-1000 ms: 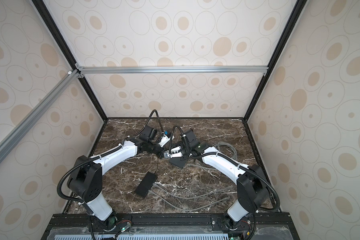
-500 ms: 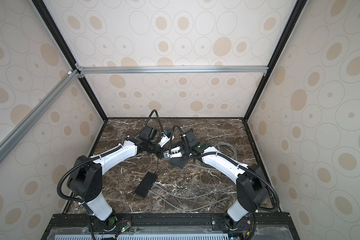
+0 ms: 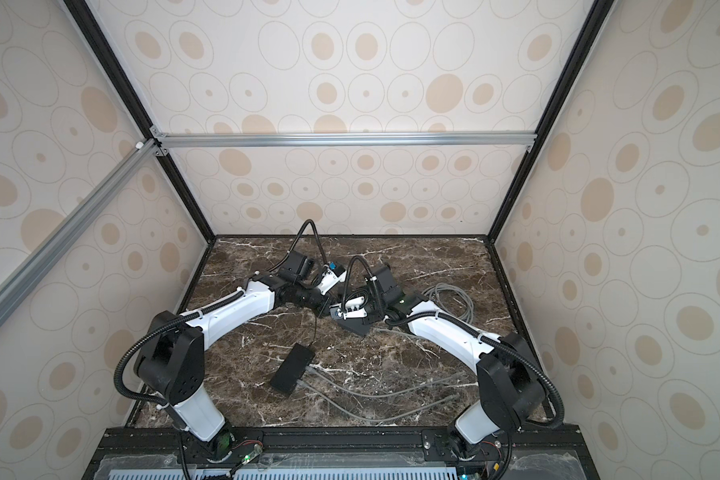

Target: Insert the plug into the switch port

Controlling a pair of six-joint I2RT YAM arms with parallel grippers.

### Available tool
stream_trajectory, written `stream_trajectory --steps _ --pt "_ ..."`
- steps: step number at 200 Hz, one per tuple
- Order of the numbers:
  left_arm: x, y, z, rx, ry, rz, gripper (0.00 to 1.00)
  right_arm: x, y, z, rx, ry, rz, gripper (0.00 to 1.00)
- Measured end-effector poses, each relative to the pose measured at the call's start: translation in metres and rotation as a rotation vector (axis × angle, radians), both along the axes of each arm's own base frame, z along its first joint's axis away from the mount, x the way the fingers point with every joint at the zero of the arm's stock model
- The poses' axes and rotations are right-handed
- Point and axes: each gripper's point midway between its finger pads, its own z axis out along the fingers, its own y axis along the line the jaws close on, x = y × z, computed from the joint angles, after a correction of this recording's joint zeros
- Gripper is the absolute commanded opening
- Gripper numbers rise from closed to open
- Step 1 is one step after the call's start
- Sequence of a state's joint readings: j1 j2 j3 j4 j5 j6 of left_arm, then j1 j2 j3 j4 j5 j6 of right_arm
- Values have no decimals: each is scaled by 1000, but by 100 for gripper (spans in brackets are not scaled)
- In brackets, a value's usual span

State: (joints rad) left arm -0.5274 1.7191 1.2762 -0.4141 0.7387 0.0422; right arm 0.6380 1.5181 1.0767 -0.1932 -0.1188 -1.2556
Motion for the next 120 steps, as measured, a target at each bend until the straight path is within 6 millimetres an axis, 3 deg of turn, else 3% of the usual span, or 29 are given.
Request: stream_trajectory --steps 120 --pt "-4 -3 3 -20 13 -20 0 2 -7 0 9 7 -31 18"
